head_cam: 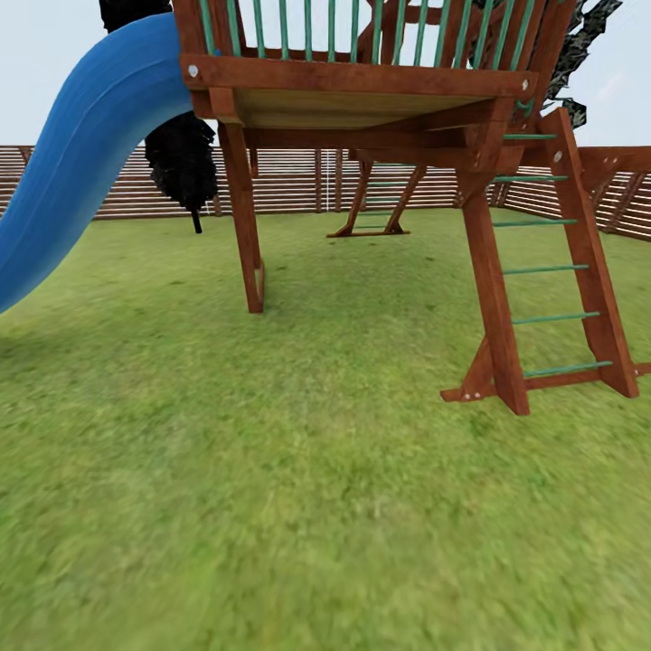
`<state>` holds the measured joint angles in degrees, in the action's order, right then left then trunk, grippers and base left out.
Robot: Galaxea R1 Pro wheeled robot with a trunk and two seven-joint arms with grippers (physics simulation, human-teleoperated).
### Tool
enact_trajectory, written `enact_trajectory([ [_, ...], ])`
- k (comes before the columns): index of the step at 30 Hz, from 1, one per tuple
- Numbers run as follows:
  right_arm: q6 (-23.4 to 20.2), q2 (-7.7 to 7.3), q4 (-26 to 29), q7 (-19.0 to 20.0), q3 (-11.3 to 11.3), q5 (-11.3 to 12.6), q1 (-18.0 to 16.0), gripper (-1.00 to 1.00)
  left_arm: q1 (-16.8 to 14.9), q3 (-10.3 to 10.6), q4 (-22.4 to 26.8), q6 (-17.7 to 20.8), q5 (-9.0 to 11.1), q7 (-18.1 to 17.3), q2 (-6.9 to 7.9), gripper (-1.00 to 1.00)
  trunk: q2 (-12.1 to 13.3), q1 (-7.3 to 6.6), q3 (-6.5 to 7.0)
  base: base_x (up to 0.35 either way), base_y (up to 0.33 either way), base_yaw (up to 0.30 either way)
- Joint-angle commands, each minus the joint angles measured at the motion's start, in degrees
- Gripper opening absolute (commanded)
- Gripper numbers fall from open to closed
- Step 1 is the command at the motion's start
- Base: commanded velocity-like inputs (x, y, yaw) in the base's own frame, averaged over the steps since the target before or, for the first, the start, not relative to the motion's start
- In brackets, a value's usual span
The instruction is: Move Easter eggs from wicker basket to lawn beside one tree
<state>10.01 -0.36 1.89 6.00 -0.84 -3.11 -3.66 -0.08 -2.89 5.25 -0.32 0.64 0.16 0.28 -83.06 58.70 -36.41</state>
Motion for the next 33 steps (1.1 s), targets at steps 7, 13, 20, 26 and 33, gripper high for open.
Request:
enact_trajectory([
  [7,0.2,-0.03,0.0,0.1,0.0,-0.3,0.0,1.00,0.0,-0.3,0.0,0.0,0.1,0.0,-0.01,1.00,0.0,0.03,-0.04,0.314,0.000,0.000],
  [13,0.2,-0.05,0.0,0.1,0.0,-0.3,0.0,1.00,0.0,-0.3,0.0,0.0,0.1,0.0,-0.01,1.00,0.0,0.03,-0.04,0.314,0.000,0.000],
  [20,0.2,-0.04,0.0,0.1,0.0,-0.3,0.0,1.00,0.0,-0.2,0.0,0.0,0.1,0.0,-0.01,1.00,0.0,0.03,-0.04,0.314,0.000,0.000],
  [26,0.2,-0.03,0.0,0.1,0.0,-0.3,0.0,1.00,0.0,-0.2,0.0,0.0,0.1,0.0,-0.01,1.00,0.0,0.03,-0.04,0.314,0.000,0.000],
  [33,0.2,-0.05,0.0,0.1,0.0,-0.3,0.0,1.00,0.0,-0.3,0.0,0.0,0.1,0.0,-0.01,1.00,0.0,0.03,-0.04,0.314,0.000,0.000],
])
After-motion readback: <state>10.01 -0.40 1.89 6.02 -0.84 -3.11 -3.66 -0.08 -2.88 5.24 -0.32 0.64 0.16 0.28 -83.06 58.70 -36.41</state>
